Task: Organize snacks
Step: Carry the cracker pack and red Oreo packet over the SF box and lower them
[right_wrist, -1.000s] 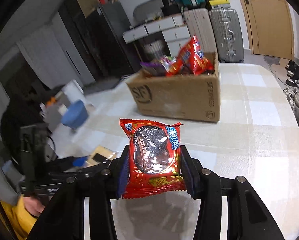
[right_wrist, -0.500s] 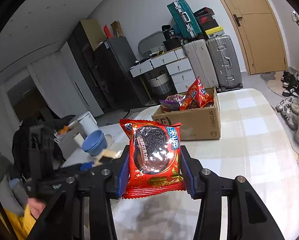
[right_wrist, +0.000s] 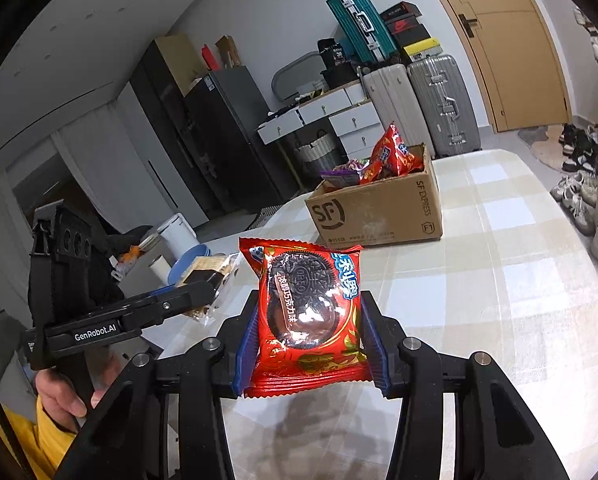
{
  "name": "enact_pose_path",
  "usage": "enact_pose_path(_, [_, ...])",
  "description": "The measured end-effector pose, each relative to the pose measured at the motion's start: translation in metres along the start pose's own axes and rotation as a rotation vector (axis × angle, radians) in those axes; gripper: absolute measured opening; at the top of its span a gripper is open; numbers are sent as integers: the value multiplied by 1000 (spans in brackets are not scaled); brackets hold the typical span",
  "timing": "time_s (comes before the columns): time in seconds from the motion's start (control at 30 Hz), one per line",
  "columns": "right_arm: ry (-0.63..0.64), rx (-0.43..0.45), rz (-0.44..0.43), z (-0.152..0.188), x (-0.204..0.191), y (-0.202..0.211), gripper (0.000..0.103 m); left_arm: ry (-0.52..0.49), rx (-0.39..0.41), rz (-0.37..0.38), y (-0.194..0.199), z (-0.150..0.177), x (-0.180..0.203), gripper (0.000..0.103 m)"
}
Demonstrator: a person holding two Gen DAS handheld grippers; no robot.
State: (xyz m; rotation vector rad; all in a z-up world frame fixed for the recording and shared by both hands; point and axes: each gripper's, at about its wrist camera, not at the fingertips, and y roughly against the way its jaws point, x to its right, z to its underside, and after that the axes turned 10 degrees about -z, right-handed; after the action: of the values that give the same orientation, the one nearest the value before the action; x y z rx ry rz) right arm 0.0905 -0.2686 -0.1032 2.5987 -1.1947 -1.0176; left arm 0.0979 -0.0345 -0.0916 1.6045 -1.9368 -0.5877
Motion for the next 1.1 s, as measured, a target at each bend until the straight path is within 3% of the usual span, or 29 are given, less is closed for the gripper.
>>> enact_pose_path(0.27, [0,8,-2,-14,6,-8,47,6,-1,2,0,-1,-4,54])
enact_pose_path(0.5, [39,19,-30,-63,12,-27,47,23,25,8,-7,-32,-11,54])
enact_pose_path(0.9, [104,-66,42,-164,50,-112,47,-33,127,-43,-28,-156,-22,54])
enact_pose_path(1.1, [168,-154,88,-193,68,-174,47,-49,132,-5,-66,-225,-19,54])
